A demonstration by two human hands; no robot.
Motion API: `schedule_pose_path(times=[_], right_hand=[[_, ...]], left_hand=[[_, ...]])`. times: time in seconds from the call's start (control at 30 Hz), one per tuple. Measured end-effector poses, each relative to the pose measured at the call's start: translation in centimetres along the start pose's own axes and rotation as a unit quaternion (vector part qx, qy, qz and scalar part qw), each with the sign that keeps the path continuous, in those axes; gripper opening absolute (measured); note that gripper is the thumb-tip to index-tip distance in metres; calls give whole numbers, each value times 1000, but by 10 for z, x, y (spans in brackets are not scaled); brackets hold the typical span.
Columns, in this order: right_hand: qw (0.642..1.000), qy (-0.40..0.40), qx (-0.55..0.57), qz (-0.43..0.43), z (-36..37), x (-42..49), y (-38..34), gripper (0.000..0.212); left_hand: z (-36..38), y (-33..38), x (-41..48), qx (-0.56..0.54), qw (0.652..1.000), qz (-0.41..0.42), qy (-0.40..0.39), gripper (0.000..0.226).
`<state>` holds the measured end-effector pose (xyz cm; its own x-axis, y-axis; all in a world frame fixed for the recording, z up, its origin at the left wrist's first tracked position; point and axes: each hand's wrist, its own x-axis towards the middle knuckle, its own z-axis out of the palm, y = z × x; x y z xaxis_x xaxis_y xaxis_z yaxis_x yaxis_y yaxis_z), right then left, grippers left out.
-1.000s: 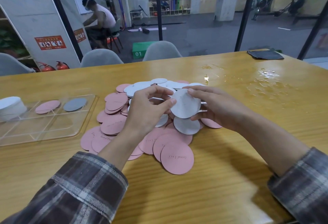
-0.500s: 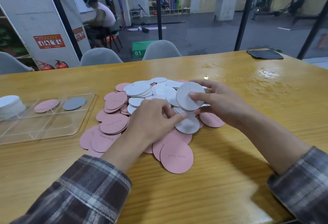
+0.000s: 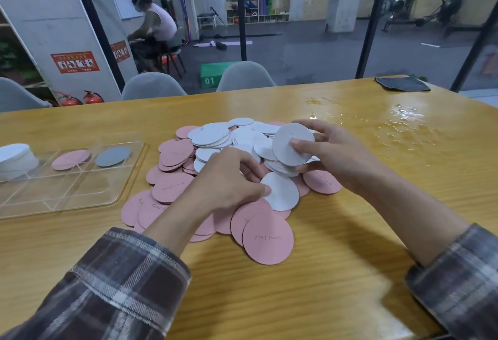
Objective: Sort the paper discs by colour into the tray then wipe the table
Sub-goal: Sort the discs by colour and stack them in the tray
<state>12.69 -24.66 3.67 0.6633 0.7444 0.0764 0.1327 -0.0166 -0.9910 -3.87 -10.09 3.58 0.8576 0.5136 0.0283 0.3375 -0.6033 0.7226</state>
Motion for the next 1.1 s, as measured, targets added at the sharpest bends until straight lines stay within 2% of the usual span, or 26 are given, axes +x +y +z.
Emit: schedule_pose_path(times=[0.2, 0.33, 0.47, 0.67, 1.1], right_hand=[[1000, 4, 1, -4, 1, -2, -3, 40], [1000, -7, 6, 3, 3, -2, -2, 46], [999, -26, 33, 31, 7, -3, -4, 38], [993, -52, 80, 65, 10, -3, -6, 24], [993, -111, 13, 40, 9, -5, 0, 25]], left_hand=[[-16, 3, 0, -142, 989, -22, -37, 13], [-17, -1, 5, -207, 978, -13, -15, 14], [-12, -2, 7, -254, 967, 6, 34, 12], [1, -4, 9, -283, 956, 20, 80, 16], [10, 1, 6, -287, 947, 47, 132, 18]])
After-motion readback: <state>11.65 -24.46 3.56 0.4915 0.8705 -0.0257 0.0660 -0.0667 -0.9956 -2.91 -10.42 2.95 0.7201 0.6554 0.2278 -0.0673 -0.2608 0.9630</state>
